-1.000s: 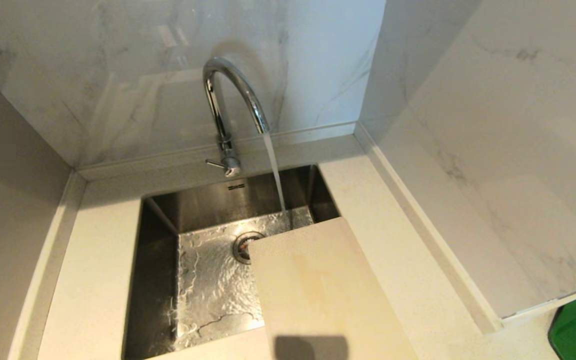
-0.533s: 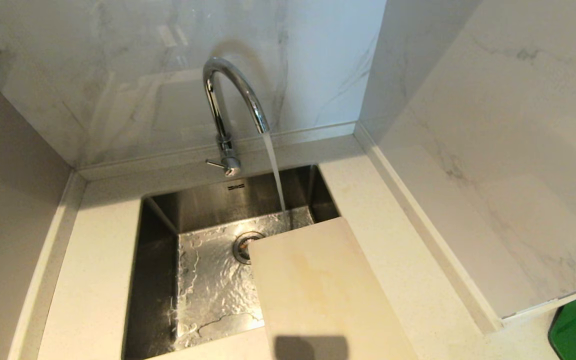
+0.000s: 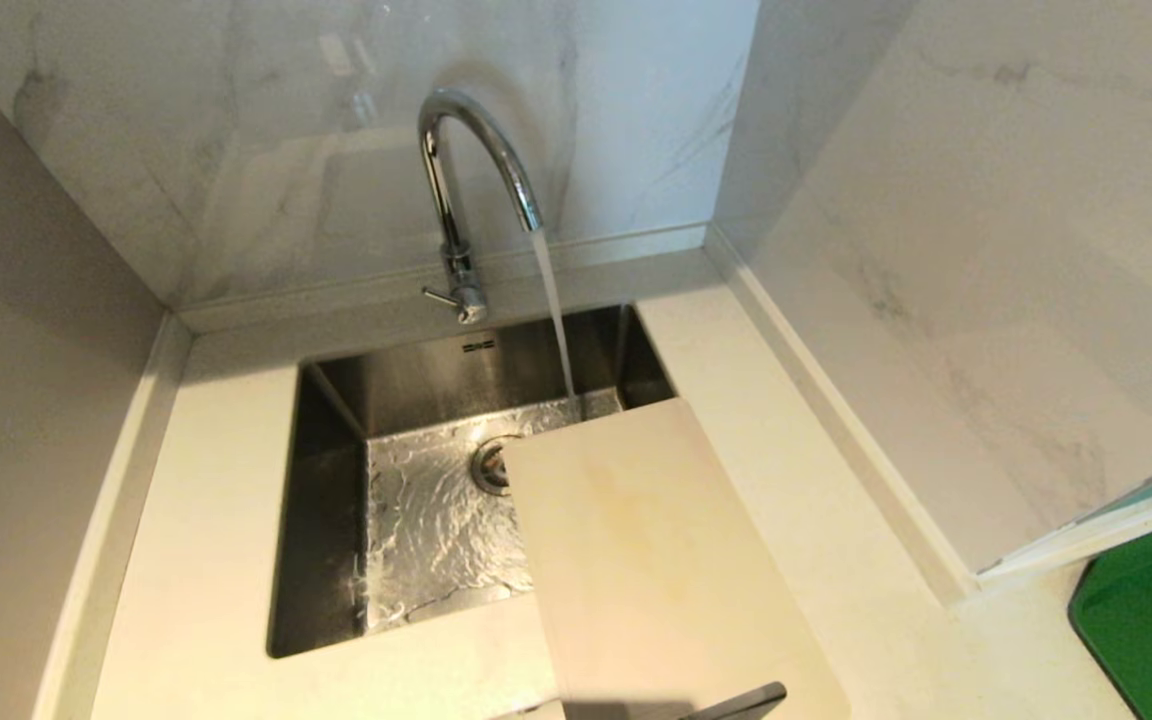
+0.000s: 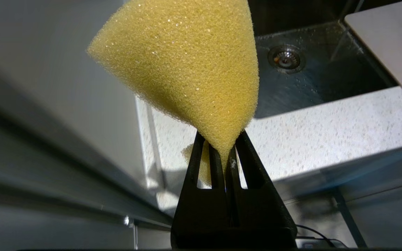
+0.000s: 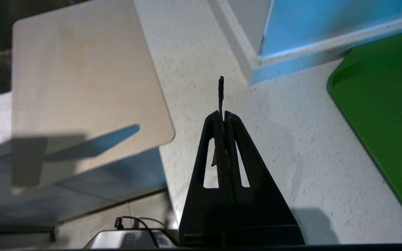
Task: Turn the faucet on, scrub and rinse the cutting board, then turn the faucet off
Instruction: Pick up the cutting board
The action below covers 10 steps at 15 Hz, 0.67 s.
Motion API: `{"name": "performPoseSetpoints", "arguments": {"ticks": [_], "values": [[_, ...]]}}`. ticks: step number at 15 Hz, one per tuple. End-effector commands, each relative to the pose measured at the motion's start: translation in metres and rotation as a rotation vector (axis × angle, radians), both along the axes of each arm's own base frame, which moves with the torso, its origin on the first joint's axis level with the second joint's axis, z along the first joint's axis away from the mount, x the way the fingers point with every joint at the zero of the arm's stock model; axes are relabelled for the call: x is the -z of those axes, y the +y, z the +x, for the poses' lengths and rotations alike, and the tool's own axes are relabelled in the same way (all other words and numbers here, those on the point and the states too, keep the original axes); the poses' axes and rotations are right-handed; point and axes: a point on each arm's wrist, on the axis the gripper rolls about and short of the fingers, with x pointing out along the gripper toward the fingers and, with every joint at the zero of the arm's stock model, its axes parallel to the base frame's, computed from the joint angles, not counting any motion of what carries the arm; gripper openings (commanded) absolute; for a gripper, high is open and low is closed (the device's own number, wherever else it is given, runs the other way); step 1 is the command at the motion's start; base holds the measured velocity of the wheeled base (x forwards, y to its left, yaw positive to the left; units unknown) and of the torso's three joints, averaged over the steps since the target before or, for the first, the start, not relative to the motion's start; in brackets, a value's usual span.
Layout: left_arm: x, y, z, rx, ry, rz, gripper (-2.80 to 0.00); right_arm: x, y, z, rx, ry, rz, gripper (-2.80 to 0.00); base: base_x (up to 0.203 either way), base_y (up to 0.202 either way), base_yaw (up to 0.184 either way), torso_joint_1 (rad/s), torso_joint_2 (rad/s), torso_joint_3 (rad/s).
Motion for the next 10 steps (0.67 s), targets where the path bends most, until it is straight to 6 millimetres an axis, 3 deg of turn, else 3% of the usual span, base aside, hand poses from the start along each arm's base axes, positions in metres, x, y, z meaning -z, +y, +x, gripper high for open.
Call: {"name": "performPoseSetpoints", "arguments": {"ticks": [1,10], "values": [[0.0,0.0,-0.0001,-0.001,-0.002,0.0,-2.8,0.0004,0.0,0.0,0.0,0.0,0.0,-2.8,-0.241,0.0,0.044,0.002,0.0,0.002],[0.0001,0.0,-0.0001,-0.001,0.0,-0.003,-2.8,0.0004,0.0,0.0,0.0,0.0,0.0,-2.8,-0.186,0.0,-0.004,0.0,0.0,0.003]]}}
